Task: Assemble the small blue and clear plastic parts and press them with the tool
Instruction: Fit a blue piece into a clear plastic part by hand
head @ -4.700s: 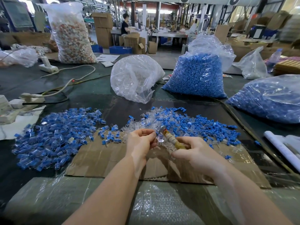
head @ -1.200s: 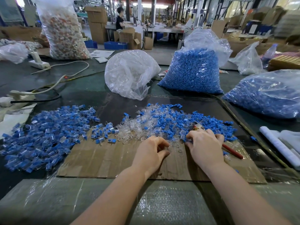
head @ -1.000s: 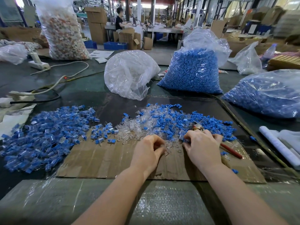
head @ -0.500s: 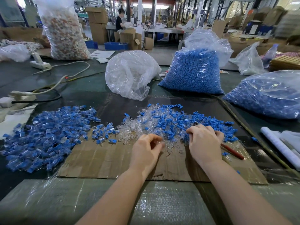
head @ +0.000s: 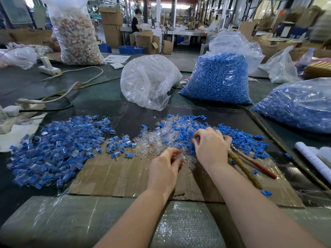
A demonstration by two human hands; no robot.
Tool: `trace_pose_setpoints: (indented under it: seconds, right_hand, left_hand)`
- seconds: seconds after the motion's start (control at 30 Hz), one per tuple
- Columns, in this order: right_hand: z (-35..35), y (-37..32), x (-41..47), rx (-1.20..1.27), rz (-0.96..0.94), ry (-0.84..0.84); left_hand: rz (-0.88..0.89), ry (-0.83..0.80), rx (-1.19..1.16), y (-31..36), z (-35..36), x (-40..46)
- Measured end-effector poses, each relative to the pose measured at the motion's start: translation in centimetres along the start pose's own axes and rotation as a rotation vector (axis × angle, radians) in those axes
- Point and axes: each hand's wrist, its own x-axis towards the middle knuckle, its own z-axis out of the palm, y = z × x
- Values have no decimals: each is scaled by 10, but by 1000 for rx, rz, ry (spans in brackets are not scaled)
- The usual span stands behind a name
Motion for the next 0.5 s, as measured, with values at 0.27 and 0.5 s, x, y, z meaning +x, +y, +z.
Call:
trace_pose_setpoints:
  seconds: [0.27,0.5]
  right_hand:
    - [1,2,4,-62,-2,-1]
    - [-6,10,-25,146,16,112]
  left_hand:
    - [-14,-8,-58,0,-3,0]
    - [-4,23,-64,-4,-1,3]
